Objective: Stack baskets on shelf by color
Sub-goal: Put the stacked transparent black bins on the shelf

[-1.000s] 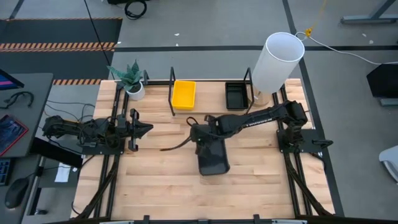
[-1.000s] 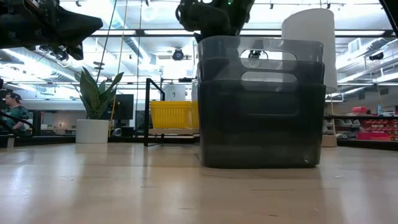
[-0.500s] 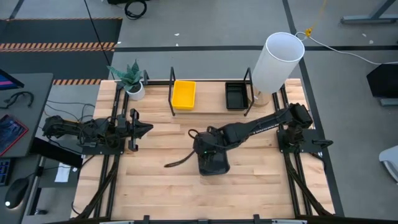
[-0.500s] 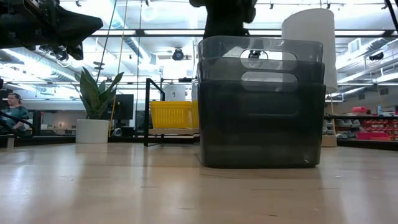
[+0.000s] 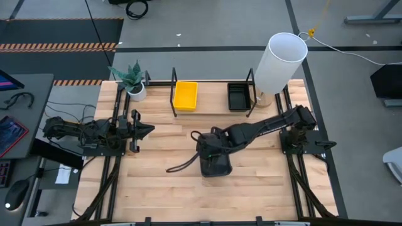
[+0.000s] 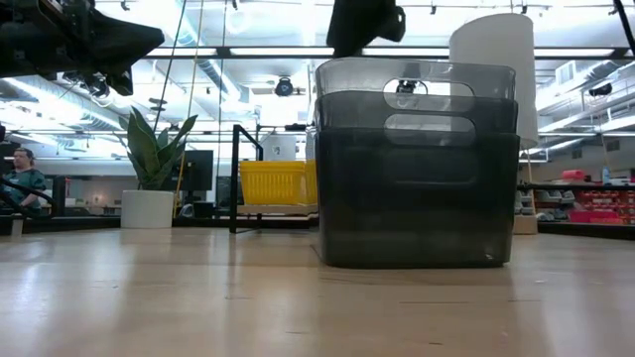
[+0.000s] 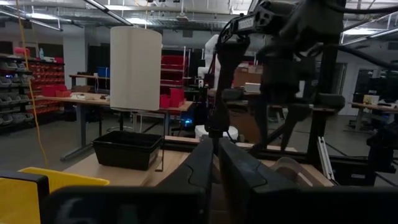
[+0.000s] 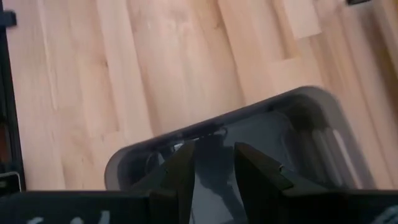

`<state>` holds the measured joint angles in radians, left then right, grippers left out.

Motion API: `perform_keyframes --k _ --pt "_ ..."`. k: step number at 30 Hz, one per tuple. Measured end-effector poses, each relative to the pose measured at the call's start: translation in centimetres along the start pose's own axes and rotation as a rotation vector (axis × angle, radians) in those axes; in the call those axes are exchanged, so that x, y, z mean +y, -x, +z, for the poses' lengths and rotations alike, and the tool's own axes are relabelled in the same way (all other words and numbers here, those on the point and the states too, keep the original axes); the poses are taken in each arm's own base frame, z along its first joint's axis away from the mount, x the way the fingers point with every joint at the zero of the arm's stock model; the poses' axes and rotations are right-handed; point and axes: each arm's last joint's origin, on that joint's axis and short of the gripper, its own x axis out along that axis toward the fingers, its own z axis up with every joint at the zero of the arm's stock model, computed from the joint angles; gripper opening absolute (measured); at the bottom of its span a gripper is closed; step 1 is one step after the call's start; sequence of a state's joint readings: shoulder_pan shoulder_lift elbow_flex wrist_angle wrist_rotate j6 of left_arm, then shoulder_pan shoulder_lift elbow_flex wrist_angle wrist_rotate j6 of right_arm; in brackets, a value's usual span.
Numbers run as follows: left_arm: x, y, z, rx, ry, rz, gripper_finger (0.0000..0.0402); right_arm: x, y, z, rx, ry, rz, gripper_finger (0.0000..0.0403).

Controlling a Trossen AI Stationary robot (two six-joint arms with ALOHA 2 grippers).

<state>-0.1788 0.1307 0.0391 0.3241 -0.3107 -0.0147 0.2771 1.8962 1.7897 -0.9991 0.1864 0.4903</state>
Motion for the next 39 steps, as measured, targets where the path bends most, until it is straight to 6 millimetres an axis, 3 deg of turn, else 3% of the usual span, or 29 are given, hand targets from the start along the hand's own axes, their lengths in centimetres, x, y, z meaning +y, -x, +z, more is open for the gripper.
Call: perform_keyframes --k 15,20,25,32,39 --pt "0.0 0.0 0.0 0.0 0.0 0.0 0.0028 1.6 1.7 -0.3 0.002 -0.011 0.016 0.0116" --pt "0.0 0.0 0.0 0.0 0.0 0.0 0.0035 2.3 0.6 -0.5 0.038 0.001 0.042 0.0116" --pt "0.0 0.0 0.0 0.005 -0.002 0.0 0.0033 2.4 0.8 -0.2 0.047 0.008 0.039 0.0116" --pt "0.0 -0.1 -0.1 0.014 -0.005 0.0 0.0025 2.5 -0.5 -1.2 0.164 0.051 0.001 0.0118" --pt "-0.1 -0.2 -0.2 0.025 -0.008 0.001 0.0034 2.7 -1.2 -1.9 0.239 0.105 -0.004 0.016"
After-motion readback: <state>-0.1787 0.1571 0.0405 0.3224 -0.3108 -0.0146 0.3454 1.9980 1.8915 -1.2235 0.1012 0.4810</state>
